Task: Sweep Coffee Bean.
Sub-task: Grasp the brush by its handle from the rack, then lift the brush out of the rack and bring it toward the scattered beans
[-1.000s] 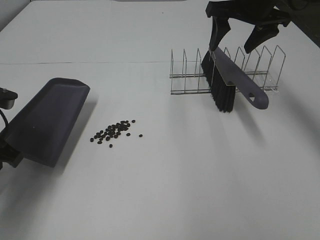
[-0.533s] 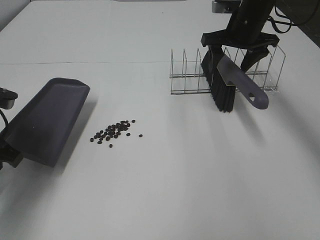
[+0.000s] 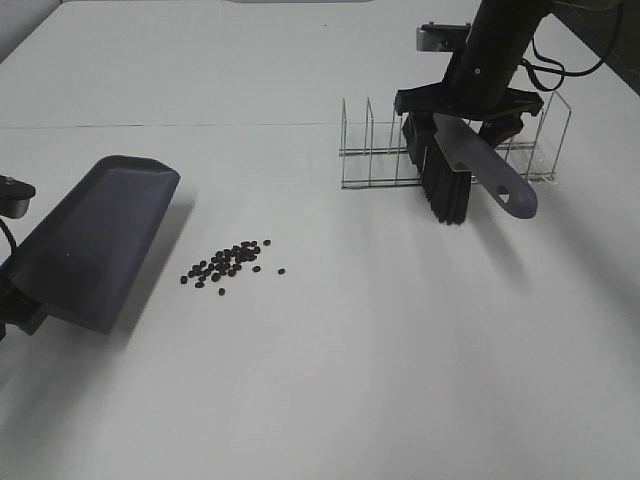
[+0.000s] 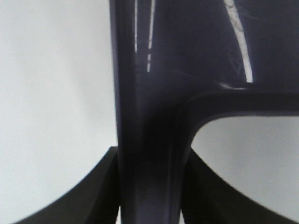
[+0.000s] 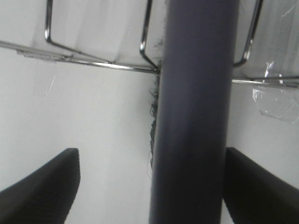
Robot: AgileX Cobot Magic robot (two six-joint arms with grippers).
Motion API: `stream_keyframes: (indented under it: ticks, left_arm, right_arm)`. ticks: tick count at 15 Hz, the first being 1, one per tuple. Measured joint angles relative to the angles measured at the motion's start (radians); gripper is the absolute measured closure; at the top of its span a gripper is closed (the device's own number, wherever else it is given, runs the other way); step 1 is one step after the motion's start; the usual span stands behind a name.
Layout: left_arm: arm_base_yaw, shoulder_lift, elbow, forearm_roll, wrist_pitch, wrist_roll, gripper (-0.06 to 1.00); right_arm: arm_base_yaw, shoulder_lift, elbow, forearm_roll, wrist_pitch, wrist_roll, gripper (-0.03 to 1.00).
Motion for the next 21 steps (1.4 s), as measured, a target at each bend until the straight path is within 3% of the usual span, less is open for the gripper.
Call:
stream_keyframes:
  ticks: [2,6,13,16,21]
  left_arm:
    - [0.000,0.000,0.000,-0.003,0.000,0.000,0.61]
    - [0.000,0.000,0.000,-0.005,0.000,0.000,0.61]
    - [0.000,0.000,0.000,-0.005,-0.001,0.000,0.61]
    - [0.000,0.000,0.000,-0.006,-0.001,0.000,0.61]
    - [0.000,0.000,0.000,-0.007,-0.001,0.000,0.61]
  right_arm:
    - [0.000,0.000,0.000,-0.002,-0.045,0.033,0.21]
    - [0.000,0.005,0.000,-0.006,-0.051,0.042,0.27]
    - [0.000,0.055,-0.002,-0.038,-0.050,0.044,0.30]
    - [0.000,0.056,-0.002,-0.049,-0.049,0.067,0.41]
    - [0.000,0.017,-0.002,-0.049,-0.045,0.069,0.41]
